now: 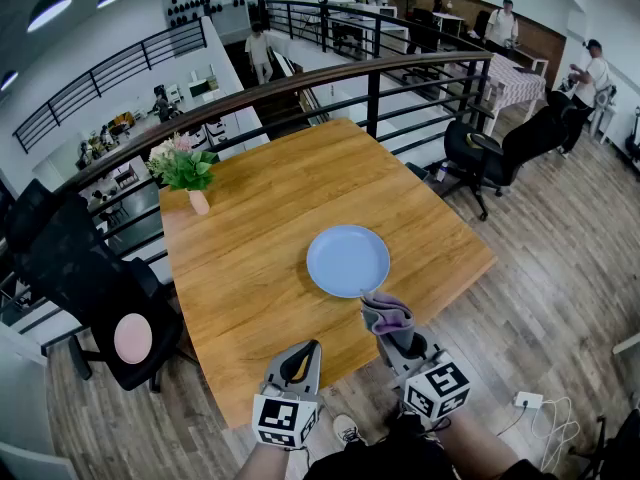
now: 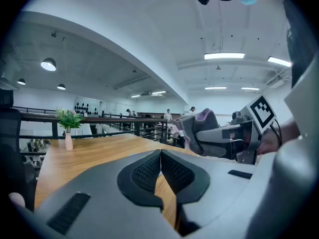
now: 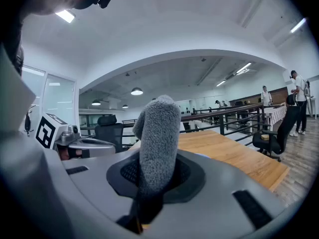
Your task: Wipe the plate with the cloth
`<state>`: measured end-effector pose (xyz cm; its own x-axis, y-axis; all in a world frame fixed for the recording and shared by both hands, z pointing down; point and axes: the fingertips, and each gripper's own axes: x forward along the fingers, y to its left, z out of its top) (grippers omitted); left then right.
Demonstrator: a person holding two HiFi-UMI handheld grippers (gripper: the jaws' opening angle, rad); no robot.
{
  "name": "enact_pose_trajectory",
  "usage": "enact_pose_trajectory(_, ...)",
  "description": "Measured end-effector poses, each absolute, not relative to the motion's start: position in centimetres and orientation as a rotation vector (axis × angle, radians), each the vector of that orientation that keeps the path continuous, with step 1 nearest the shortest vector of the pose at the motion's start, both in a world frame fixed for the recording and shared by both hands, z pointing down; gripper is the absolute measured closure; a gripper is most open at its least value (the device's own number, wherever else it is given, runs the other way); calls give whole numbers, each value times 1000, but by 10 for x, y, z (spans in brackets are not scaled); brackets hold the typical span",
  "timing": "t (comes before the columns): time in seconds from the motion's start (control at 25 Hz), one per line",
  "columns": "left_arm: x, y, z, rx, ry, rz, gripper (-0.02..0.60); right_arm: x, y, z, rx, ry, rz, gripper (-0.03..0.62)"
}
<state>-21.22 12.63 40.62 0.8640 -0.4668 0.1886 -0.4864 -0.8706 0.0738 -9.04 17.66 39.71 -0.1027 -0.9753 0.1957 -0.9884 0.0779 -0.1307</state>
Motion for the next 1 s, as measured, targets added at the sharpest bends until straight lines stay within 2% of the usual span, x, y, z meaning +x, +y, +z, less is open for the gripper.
enact_pose_trajectory(0.56,-204,121,408,2901,-741,229,560,-87,170,390,2049,-2299,328,522)
enact_pose_trajectory(1.0,-163,102,407,2896,-779,251,560,-46,143,385,1985,-2341,268,522)
